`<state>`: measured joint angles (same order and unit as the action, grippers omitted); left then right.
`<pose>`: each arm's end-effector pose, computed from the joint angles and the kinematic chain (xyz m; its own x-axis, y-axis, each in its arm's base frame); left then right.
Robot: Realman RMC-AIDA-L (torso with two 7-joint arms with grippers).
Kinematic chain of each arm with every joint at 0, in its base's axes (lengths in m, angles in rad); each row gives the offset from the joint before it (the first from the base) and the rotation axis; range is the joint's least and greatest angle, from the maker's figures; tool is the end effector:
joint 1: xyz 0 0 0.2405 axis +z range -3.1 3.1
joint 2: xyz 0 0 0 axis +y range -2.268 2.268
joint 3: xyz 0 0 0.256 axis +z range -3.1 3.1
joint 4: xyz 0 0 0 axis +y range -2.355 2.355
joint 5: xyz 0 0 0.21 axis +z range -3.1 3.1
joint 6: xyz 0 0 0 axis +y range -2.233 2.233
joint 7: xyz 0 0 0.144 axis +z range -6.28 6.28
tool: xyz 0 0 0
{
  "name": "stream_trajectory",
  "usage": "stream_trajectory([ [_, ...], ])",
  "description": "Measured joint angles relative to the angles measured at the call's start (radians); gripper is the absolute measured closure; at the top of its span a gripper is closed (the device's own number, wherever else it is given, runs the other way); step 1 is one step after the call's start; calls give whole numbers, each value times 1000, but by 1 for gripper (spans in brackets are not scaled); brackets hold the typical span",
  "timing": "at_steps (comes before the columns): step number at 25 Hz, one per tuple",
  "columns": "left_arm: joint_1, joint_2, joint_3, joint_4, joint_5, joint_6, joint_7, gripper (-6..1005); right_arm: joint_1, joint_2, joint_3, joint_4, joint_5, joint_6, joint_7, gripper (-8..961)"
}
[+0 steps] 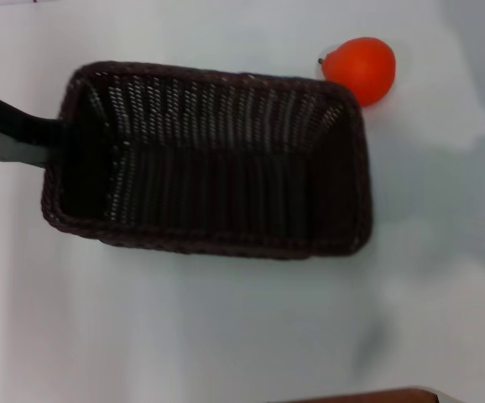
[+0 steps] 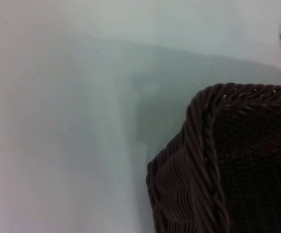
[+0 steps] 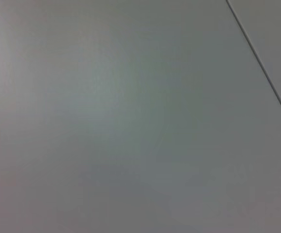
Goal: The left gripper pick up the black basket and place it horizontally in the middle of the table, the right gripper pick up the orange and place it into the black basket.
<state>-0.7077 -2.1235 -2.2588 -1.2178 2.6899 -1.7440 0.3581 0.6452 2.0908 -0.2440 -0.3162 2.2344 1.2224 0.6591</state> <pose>-0.2075 0.3611 0.0390 0.2927 0.9548 0.0520 0.9060 -0.2595 -0.3344 0.2962 0.4008 0.1160 -0.4252 -0.4034 0.8102 0.8712 0.0604 0.4872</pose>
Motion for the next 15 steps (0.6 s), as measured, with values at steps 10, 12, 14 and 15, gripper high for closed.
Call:
stream_trajectory([
  [10, 5, -33, 1, -27, -6, 46, -15, 728, -58, -1, -28, 9, -4, 61, 54, 49],
  [12, 8, -32, -11, -29, -8, 54, -15, 685, -73, -2, -29, 8, -4, 81, 69, 49],
  [14, 11, -28, -18, -31, -10, 63, -9, 618, -87, -2, -36, 6, -4, 98, 85, 49],
  [15, 12, -25, -22, -32, -11, 67, -4, 585, -96, -2, -46, 3, -4, 104, 99, 49],
])
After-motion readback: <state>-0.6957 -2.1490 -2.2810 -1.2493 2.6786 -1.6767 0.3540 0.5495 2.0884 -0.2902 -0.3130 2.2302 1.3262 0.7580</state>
